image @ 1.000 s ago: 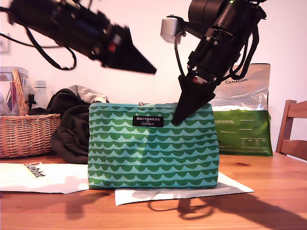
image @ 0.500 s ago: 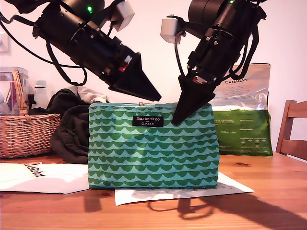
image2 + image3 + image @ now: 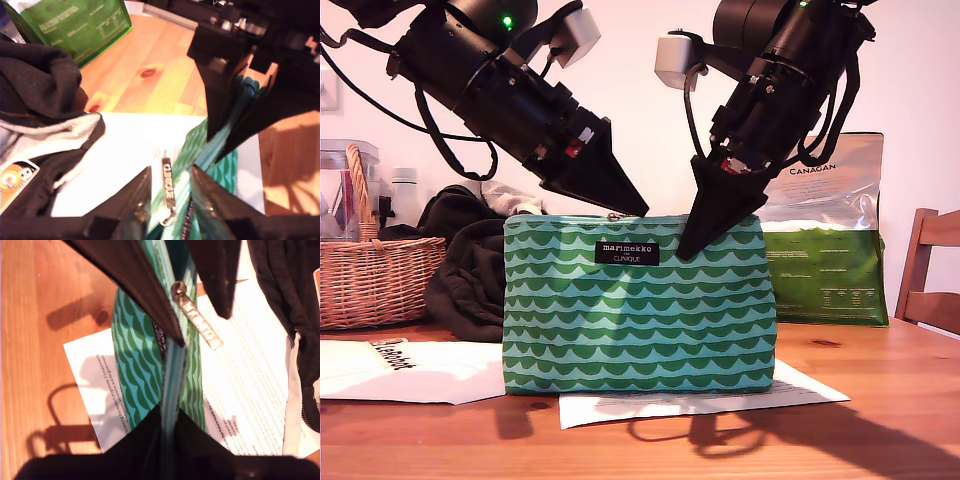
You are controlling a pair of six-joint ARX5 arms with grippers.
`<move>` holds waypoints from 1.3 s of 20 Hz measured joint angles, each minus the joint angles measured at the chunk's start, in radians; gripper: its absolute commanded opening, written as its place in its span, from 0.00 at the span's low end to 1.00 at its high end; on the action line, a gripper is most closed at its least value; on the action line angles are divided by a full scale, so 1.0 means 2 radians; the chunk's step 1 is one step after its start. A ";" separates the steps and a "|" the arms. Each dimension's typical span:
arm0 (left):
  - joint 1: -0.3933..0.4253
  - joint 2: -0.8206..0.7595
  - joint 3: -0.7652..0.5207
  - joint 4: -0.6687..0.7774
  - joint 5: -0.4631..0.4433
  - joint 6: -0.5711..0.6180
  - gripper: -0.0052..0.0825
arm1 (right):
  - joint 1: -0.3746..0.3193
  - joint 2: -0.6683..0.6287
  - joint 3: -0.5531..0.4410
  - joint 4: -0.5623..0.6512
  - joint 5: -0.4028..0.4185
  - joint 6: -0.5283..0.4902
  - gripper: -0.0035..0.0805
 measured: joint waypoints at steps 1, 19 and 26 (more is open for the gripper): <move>-0.001 0.004 0.001 -0.002 0.001 0.000 0.09 | 0.000 0.000 0.000 0.000 0.000 0.000 0.03; 0.011 -0.016 0.005 -0.031 -0.010 0.000 0.03 | 0.000 0.000 0.000 0.007 -0.003 0.000 0.03; 0.029 -0.028 0.005 -0.052 -0.019 0.000 0.03 | 0.000 0.000 0.000 0.007 0.009 0.000 0.03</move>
